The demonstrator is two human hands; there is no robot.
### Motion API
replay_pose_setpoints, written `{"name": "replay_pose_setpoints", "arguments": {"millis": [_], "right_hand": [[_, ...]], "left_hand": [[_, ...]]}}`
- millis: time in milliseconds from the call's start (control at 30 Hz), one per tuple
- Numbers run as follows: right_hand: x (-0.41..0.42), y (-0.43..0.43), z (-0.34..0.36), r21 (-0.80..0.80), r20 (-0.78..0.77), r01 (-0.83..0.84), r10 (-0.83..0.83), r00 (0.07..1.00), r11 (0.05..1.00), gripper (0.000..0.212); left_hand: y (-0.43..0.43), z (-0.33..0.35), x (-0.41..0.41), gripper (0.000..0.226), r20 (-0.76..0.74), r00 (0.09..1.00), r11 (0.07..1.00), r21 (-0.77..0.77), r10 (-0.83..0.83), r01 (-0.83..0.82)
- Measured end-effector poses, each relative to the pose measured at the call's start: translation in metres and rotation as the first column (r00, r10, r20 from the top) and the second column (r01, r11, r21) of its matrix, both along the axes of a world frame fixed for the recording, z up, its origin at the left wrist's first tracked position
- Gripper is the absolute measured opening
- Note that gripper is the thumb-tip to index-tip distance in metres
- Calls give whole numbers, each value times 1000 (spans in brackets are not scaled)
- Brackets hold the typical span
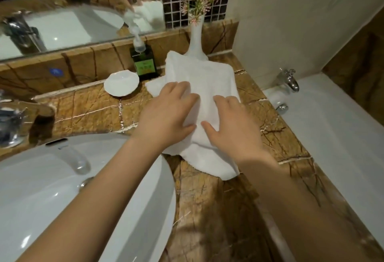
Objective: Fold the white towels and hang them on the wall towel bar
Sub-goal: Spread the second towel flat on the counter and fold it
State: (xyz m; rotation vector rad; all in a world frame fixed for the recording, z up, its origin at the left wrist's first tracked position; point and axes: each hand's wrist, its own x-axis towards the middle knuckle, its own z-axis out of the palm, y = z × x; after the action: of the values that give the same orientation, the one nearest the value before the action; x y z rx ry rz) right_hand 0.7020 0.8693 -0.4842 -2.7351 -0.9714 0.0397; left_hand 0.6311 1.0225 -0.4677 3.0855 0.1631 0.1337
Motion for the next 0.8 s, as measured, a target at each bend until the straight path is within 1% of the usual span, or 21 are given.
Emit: {"name": "replay_pose_setpoints", "arguments": {"millis": [167, 267, 367, 433, 500, 600, 667, 733, 767, 800], "right_hand": [[-5, 5, -6, 26, -2, 22, -21, 1000, 999, 60], [-4, 7, -5, 39, 5, 44, -44, 999, 998, 59], [-2, 9, -1, 66, 10, 36, -37, 999, 997, 66], [-1, 10, 4, 76, 6, 8, -9, 1000, 997, 72], [0, 11, 11, 108, 12, -41, 40, 999, 993, 72], [1, 13, 24, 249, 41, -122, 116, 992, 961, 60], [2, 14, 31, 334, 49, -133, 124, 991, 933, 49], [5, 16, 37, 385, 42, -107, 99, 994, 917, 40], [8, 16, 40, 419, 27, -84, 80, 996, 904, 37], [11, 17, 43, 459, 13, -60, 61, 998, 886, 34]], "left_hand": [[-4, 3, 7, 37, 17, 999, 999, -11, 45, -45], [-6, -2, 10, 18, 93, 996, 1000, 8, 10, -11], [-4, -4, 11, 10, 168, 984, 998, -20, -50, 54], [-3, -1, 11, 10, 225, 970, 994, -31, -92, 101], [-6, 9, 9, 13, 277, 952, 989, -28, -133, 146], [-11, 30, 6, 32, 345, 924, 979, -50, -167, 196], [-11, 41, 5, 28, 393, 904, 973, -80, -170, 218], [-8, 47, 5, 22, 444, 888, 955, -192, -120, 225], [-6, 49, 5, 30, 449, 891, 939, -272, -67, 208], [-4, 51, 4, 45, 431, 902, 922, -345, -8, 173]]}}
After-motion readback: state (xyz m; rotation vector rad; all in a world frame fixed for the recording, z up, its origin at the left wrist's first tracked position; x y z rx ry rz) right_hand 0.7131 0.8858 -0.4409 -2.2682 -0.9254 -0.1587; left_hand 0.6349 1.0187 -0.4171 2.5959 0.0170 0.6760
